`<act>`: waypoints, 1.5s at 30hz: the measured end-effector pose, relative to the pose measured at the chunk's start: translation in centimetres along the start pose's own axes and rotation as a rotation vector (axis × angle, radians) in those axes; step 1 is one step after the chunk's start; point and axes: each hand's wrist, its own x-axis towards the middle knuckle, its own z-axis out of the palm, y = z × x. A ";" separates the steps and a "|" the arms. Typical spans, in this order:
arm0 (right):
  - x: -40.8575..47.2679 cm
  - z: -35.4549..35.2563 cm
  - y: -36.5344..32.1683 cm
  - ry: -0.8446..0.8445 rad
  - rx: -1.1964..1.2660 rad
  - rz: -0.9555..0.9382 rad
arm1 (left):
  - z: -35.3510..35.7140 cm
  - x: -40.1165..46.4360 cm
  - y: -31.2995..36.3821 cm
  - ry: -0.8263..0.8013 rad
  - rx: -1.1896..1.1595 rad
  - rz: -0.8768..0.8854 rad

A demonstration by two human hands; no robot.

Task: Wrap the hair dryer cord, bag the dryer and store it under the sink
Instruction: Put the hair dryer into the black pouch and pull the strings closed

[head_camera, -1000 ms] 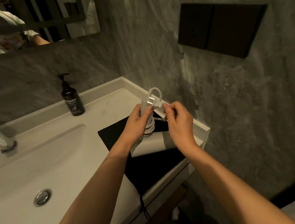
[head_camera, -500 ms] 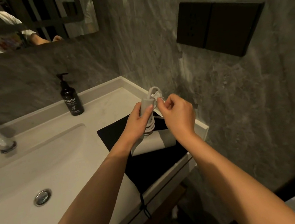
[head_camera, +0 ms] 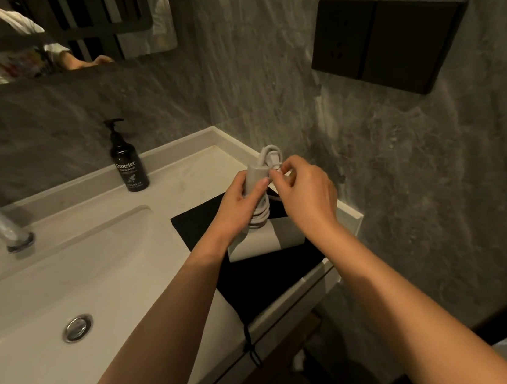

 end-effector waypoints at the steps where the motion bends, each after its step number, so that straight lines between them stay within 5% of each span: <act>1: -0.1 -0.1 0.0 0.038 -0.054 -0.043 | -0.1 0.0 0.0 -0.007 -0.004 -0.002; 18: 0.2 -1.1 -0.8 0.022 -0.393 -0.205 | -0.4 -0.2 1.1 -0.081 -0.153 -0.052; 32: -0.7 -0.5 0.7 0.086 -0.134 -0.161 | 0.6 1.3 4.7 0.005 -0.150 0.054; 37: -1.0 -0.1 1.0 0.050 0.147 0.063 | 0.6 1.3 4.7 0.003 -0.172 0.072; 45: -1.1 -0.1 0.2 0.059 0.037 0.048 | 0.6 1.5 5.1 0.010 -0.137 0.053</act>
